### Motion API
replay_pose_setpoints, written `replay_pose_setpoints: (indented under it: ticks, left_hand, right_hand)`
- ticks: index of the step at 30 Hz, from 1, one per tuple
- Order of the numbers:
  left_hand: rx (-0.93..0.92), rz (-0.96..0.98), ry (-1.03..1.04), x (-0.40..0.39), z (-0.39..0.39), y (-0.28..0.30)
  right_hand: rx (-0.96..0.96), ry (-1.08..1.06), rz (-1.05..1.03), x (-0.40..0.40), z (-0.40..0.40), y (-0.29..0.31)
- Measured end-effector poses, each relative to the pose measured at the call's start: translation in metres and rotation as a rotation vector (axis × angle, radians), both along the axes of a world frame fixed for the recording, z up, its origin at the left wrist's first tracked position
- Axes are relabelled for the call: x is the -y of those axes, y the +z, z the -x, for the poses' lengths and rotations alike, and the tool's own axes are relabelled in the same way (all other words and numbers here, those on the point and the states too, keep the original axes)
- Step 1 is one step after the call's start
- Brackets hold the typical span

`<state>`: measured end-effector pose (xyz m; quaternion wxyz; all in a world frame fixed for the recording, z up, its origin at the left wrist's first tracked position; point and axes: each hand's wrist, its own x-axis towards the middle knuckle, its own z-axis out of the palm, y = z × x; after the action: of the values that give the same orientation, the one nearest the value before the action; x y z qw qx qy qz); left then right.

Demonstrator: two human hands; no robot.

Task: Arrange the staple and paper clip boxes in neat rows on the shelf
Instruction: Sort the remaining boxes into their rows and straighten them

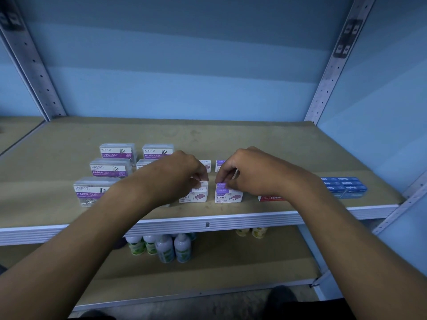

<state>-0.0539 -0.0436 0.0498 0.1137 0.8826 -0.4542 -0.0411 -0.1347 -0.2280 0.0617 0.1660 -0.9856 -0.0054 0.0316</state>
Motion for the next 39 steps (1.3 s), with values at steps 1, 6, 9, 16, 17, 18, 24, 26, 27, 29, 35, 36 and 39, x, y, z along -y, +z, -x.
replay_pose_setpoints:
  ticks: [1, 6, 9, 16, 17, 18, 24, 26, 27, 29, 35, 36, 39]
  left_hand:
    - [-0.006, -0.002, -0.004, 0.0, 0.0, 0.0]
    - [-0.024, 0.004, -0.017, -0.001, 0.0, -0.001]
    - [-0.029, 0.014, -0.008, -0.002, -0.002, -0.002]
    - [0.003, -0.055, -0.038, -0.002, 0.0, -0.001]
    - [0.03, -0.068, -0.043, -0.002, 0.0, -0.002]
    - [0.053, -0.074, -0.048, 0.0, 0.0, -0.003]
    - [0.093, -0.046, -0.041, 0.005, 0.001, -0.007]
    - [0.098, -0.038, -0.044, 0.007, 0.002, -0.007]
    - [0.097, -0.035, -0.045, 0.008, 0.002, -0.007]
    - [0.086, -0.022, -0.046, 0.009, 0.003, -0.008]
    - [0.076, -0.002, -0.055, 0.013, 0.006, -0.009]
    - [0.078, 0.0, -0.055, 0.013, 0.006, -0.01]
    - [0.073, 0.016, -0.051, 0.013, 0.007, -0.011]
  right_hand:
    - [-0.005, -0.001, -0.001, 0.0, 0.0, 0.0]
    - [-0.025, -0.011, -0.039, 0.0, 0.001, 0.002]
    - [-0.083, -0.006, -0.01, -0.001, 0.004, 0.002]
    - [-0.08, -0.033, 0.019, -0.002, 0.0, -0.004]
    - [-0.079, -0.032, 0.024, -0.001, 0.0, -0.005]
    - [-0.08, -0.029, 0.029, -0.001, -0.001, -0.005]
    - [-0.073, -0.041, 0.011, -0.001, -0.002, -0.008]
    - [-0.073, -0.042, 0.009, -0.001, -0.002, -0.008]
    - [-0.07, -0.041, 0.007, -0.001, -0.002, -0.008]
    - [-0.062, -0.035, 0.017, -0.002, -0.002, -0.008]
    - [-0.056, -0.027, 0.049, -0.004, 0.0, -0.007]
    - [-0.051, -0.027, 0.055, -0.005, 0.0, -0.007]
    - [-0.049, -0.032, 0.064, -0.007, 0.0, -0.006]
